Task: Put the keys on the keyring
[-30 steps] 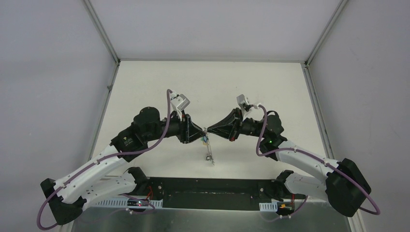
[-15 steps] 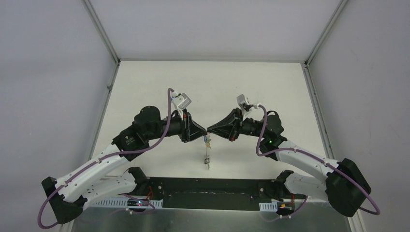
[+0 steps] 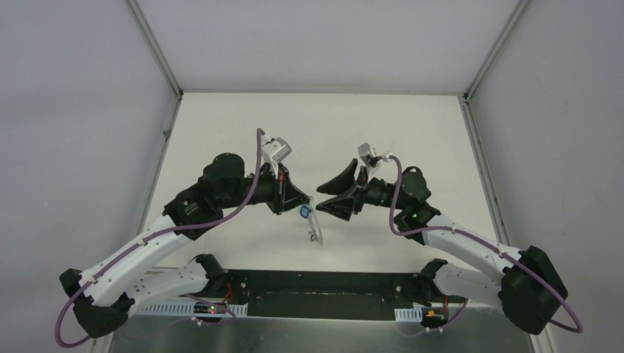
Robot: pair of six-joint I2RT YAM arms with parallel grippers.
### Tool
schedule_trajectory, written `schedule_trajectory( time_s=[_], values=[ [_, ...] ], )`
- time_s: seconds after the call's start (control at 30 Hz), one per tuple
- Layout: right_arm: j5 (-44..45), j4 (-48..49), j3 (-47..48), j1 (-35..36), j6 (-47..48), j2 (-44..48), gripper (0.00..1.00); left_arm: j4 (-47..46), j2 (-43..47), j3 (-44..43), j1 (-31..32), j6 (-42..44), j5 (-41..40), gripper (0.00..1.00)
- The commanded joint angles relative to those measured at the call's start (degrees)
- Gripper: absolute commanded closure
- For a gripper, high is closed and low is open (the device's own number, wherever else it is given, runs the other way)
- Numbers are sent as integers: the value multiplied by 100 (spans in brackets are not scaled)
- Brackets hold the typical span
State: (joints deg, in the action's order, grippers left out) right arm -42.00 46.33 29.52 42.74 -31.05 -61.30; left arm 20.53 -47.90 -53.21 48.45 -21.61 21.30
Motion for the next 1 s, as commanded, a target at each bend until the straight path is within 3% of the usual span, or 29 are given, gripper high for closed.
schedule_trajectory(
  time_s=[0.0,0.17,0.4,0.5,0.8,0.97],
  values=[
    [23,-1089,479,4,367,293,32,904,-246,-885,44,238,-245,100],
    [0,-2260,876,128,1145,402,30,2124,-832,-1721,49,297,-416,100],
    [785,-3362,1383,821,1888,239,25,3798,-1844,-3069,55,40,-858,100],
    [1543,-3519,1455,1125,1880,175,2,4297,-2228,-3493,55,-320,-1204,100],
    [3698,-3958,1596,1810,2259,36,0,4532,-2479,-3897,59,-1328,-1356,100],
    [4340,-3791,1626,1869,2376,-79,0,4534,-2470,-3858,56,-1546,-1314,100]
  ],
)
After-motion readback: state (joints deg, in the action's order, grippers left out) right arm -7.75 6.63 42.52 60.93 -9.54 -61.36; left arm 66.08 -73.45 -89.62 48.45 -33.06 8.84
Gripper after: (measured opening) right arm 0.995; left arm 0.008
